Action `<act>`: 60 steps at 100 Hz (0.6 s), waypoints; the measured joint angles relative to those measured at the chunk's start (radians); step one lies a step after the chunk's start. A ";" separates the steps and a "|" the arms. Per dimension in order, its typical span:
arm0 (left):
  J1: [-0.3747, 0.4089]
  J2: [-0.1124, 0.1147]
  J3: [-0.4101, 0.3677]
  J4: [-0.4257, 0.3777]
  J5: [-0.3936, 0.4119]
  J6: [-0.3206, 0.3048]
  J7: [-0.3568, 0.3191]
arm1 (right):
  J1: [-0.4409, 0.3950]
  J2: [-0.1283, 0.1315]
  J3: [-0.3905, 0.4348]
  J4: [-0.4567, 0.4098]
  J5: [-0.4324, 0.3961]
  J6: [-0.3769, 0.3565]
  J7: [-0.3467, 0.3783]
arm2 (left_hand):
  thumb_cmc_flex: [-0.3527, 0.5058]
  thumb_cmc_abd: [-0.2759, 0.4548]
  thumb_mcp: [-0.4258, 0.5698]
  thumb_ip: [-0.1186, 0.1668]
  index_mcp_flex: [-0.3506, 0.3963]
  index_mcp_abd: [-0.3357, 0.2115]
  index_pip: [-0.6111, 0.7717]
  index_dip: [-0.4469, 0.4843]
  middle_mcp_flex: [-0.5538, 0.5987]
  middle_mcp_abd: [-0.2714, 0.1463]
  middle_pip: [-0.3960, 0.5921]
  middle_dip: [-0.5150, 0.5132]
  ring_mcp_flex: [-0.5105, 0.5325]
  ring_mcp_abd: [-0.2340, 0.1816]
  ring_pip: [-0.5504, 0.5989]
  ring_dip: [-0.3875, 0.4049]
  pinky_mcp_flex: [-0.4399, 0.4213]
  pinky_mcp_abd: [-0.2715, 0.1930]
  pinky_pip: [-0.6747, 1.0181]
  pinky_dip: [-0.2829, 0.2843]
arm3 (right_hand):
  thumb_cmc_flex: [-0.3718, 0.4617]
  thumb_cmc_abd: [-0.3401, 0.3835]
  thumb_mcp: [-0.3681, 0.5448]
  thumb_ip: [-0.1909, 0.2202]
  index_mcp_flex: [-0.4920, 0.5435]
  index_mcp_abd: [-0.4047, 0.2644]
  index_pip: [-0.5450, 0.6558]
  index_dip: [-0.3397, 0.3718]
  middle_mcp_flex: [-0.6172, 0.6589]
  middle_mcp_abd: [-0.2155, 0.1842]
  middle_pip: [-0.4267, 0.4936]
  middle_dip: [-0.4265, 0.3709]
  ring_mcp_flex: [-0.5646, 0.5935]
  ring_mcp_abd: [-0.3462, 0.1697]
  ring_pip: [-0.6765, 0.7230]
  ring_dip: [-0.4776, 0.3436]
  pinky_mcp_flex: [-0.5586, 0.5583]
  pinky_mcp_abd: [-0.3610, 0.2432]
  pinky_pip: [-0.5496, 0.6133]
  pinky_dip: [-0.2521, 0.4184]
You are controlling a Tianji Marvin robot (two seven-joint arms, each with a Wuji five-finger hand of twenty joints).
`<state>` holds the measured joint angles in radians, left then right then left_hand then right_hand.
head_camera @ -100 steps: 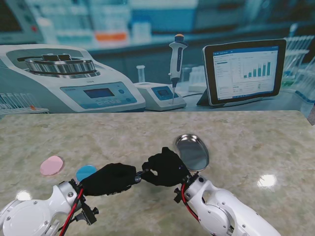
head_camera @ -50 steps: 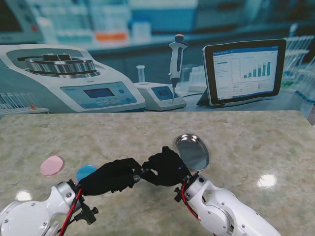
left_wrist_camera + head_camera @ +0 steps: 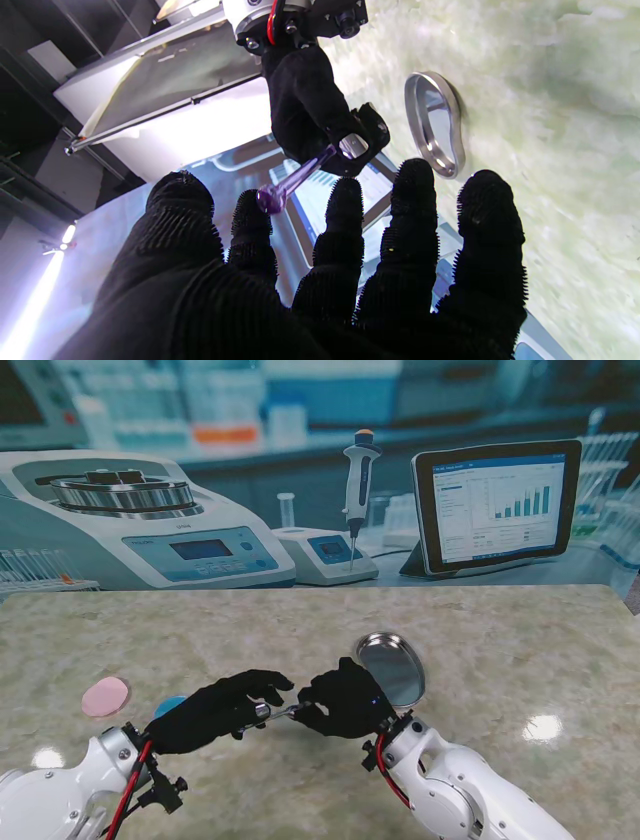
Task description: Line a culture dish with filter paper and press it flat with a glass rod
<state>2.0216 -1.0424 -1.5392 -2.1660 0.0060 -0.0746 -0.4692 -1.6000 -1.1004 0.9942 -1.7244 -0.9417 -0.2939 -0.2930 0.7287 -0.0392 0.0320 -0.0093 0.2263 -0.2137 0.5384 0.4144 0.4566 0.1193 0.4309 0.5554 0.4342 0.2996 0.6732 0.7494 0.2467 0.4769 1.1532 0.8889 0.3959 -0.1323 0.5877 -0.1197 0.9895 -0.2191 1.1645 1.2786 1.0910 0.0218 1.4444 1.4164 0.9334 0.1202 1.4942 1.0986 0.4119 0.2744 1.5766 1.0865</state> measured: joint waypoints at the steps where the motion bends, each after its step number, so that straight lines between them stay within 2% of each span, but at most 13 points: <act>1: 0.001 0.000 -0.001 0.000 0.000 -0.001 0.001 | -0.001 0.000 0.002 -0.001 -0.001 0.000 0.000 | 0.000 0.001 0.000 0.000 -0.001 0.000 -0.004 -0.005 -0.008 0.000 -0.009 -0.011 -0.005 0.000 -0.016 -0.012 -0.010 0.004 -0.019 -0.015 | 0.000 0.000 0.000 0.000 0.000 0.000 0.000 0.000 0.000 0.000 0.000 0.000 0.000 0.000 0.000 0.000 0.000 0.000 0.000 0.000; 11: 0.012 -0.004 -0.014 -0.001 0.013 -0.019 0.030 | -0.017 0.001 0.024 -0.012 -0.007 0.001 0.008 | -0.012 0.001 -0.008 0.000 -0.008 0.017 -0.056 -0.063 -0.046 -0.005 -0.080 -0.085 -0.032 0.004 -0.199 -0.119 -0.096 0.024 -0.245 -0.176 | 0.000 0.000 0.000 0.000 0.000 0.000 0.000 0.000 0.000 0.000 0.000 0.000 0.000 0.000 0.000 0.000 0.001 0.000 0.000 0.000; 22: 0.031 -0.010 -0.033 -0.007 0.102 -0.064 0.078 | -0.040 0.003 0.058 -0.030 -0.020 0.001 0.021 | -0.012 0.008 -0.008 0.000 0.043 0.060 -0.159 -0.151 -0.059 -0.005 -0.140 -0.145 -0.084 -0.006 -0.342 -0.197 -0.168 0.021 -0.417 -0.272 | 0.000 0.000 0.000 0.000 0.000 0.000 0.000 0.000 0.000 0.000 0.000 0.000 0.000 0.000 0.000 0.000 0.001 0.000 0.000 0.000; 38: 0.056 -0.021 -0.046 -0.009 0.241 -0.109 0.194 | -0.075 0.009 0.112 -0.063 -0.036 0.006 0.059 | -0.012 0.011 -0.009 0.000 0.071 0.069 -0.199 -0.179 -0.086 -0.006 -0.157 -0.158 -0.128 -0.027 -0.440 -0.227 -0.214 -0.008 -0.545 -0.294 | 0.000 0.000 -0.001 0.000 0.000 0.000 0.000 0.000 0.000 0.000 0.000 0.000 0.000 0.000 0.000 0.000 0.003 0.000 0.000 0.000; 49: 0.072 -0.031 -0.060 -0.009 0.328 -0.135 0.232 | -0.098 0.012 0.153 -0.086 -0.044 0.013 0.083 | -0.012 0.012 -0.009 0.000 0.071 0.069 -0.199 -0.179 -0.111 -0.011 -0.157 -0.158 -0.140 -0.040 -0.484 -0.227 -0.234 -0.021 -0.626 -0.294 | 0.000 0.000 -0.001 0.000 0.000 0.000 0.000 0.000 0.000 0.000 0.000 0.000 0.013 -0.001 0.002 0.000 0.010 0.000 0.000 0.000; 60: 0.084 -0.038 -0.063 -0.006 0.475 -0.171 0.304 | -0.122 0.014 0.203 -0.109 -0.058 0.021 0.122 | -0.012 0.015 -0.010 0.000 0.071 0.069 -0.199 -0.179 -0.124 -0.023 -0.159 -0.158 -0.151 -0.058 -0.523 -0.230 -0.248 -0.036 -0.725 -0.294 | 0.000 0.000 -0.002 0.000 0.000 0.000 0.000 0.000 0.000 0.000 0.000 0.000 0.011 -0.005 0.008 0.000 0.012 0.000 0.001 0.000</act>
<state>2.1059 -1.0799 -1.6027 -2.1724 0.4810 -0.2461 -0.1650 -1.7217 -1.0860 1.1970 -1.8334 -0.9994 -0.2731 -0.1714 0.7168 -0.0237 0.0223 -0.0093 0.2970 -0.1447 0.3391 0.2358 0.3322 0.0960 0.2719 0.3971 0.2832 0.2415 0.1498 0.5198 -0.0011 0.4407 0.4283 0.5946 0.3959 -0.1322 0.5857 -0.1197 0.9895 -0.2191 1.1645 1.2786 1.0914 0.0218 1.4444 1.4165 0.9443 0.1149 1.5019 1.0986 0.4237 0.2744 1.5774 1.0870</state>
